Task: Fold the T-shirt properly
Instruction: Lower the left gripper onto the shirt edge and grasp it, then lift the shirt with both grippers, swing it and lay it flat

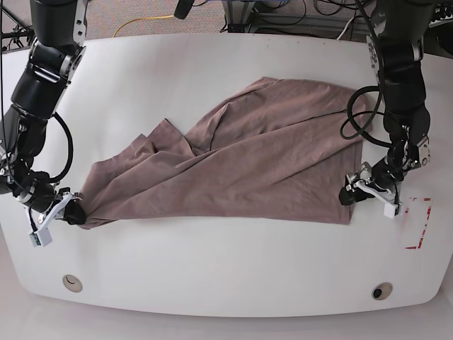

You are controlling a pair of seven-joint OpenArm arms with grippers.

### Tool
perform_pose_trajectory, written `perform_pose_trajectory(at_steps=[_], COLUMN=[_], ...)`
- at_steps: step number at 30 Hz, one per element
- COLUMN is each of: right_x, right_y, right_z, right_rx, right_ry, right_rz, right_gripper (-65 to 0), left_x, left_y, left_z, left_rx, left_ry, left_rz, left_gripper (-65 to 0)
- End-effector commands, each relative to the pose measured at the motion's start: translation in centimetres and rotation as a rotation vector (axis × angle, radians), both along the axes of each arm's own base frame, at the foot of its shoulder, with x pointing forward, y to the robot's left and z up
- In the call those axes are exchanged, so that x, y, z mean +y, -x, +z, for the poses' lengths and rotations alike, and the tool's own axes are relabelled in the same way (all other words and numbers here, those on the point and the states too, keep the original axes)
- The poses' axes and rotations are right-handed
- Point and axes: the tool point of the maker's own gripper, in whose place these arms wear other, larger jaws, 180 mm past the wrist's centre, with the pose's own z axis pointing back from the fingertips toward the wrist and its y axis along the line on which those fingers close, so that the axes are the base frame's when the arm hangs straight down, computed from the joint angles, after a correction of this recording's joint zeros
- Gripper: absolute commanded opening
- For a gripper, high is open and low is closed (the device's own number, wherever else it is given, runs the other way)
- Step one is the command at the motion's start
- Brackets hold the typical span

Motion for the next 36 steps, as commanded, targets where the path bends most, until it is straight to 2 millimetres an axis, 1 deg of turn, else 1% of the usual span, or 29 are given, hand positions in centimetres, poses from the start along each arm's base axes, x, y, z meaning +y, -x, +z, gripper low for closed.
perform_pose_trajectory(at_steps=[1,4,8,11,13,15,16,18,19,22,23,24,25,27,30,31,33,36], right_x=[-0.8,-0.8,-0.8,-0.8,-0.8,-0.7,-0.7,-0.8,-0.9,-1.2,-1.3,-1.3,-1.4,-1.5,-1.5,-1.5,-1.5,-1.5], right_y=[-0.9,-0.9,-0.9,-0.9,-0.9,-0.9,-0.9,-0.7,-0.6,-0.5,-0.4,-0.4,-0.4,-0.4,-0.4,-0.3,-0.3,-0.4], right_z=[2.7,2.7,2.7,2.7,2.7,2.7,2.6,2.3,2.3,2.3,2.3,2.3,2.3,2.3,2.3,2.3,2.3,2.3], right_rx=[-0.076,-0.076,-0.076,-0.076,-0.076,-0.076,-0.074,-0.067,-0.067,-0.072,-0.072,-0.073,-0.072,-0.072,-0.072,-0.072,-0.072,-0.072], right_ry=[0.013,0.013,0.013,0.013,0.011,0.013,0.013,0.012,0.01,-0.002,-0.003,-0.003,-0.003,-0.001,-0.001,0.001,0.001,-0.001], right_rz=[-0.004,-0.006,-0.006,-0.006,-0.005,-0.004,-0.004,-0.006,-0.01,-0.024,-0.027,-0.028,-0.03,-0.029,-0.029,-0.03,-0.03,-0.031], right_gripper=[-65.0,-65.0,-65.0,-65.0,-65.0,-65.0,-65.0,-65.0,-65.0,-65.0,-65.0,-65.0,-65.0,-65.0,-65.0,-65.0,-65.0,-65.0], left_x=[0.4,0.6,0.4,-1.4,-2.0,-3.2,-3.6,-3.7,-4.2,-4.5,-4.5,-4.5,-4.5,-4.5,-4.4,-4.4,-4.3,-3.3], left_y=[0.1,-0.4,-0.3,-0.6,-0.7,-0.8,-1.1,-1.5,-1.7,-1.8,-1.8,-1.9,-1.9,-1.9,-2.1,-2.1,-2.1,-2.3], left_z=[-0.6,-0.7,-0.8,-0.9,-1.0,-1.1,-1.0,-0.7,-0.6,-0.5,-0.4,-0.4,-0.5,-0.5,-0.2,-0.2,-0.3,-0.4], left_rx=[0.023,0.013,0.015,0.016,0.019,0.019,0.014,0.008,0.004,0.001,0.001,-0.001,0.0,0.0,-0.016,-0.017,-0.013,0.007], left_ry=[0.015,0.031,0.034,0.043,0.038,0.053,0.059,0.062,0.07,0.077,0.077,0.077,0.074,0.073,0.074,0.072,0.071,0.066], left_rz=[0.013,0.034,0.03,-0.006,-0.024,-0.038,-0.041,-0.04,-0.042,-0.043,-0.042,-0.041,-0.04,-0.04,-0.031,-0.031,-0.023,0.03], left_gripper=[-20.4,-20.4,-20.4,-20.4,-20.4,-20.4,-20.4,-20.4,-20.4,-21.1,-23.3,-27.1,-32.5,-47.1,-62.9,-64.2,-64.4,-64.4])
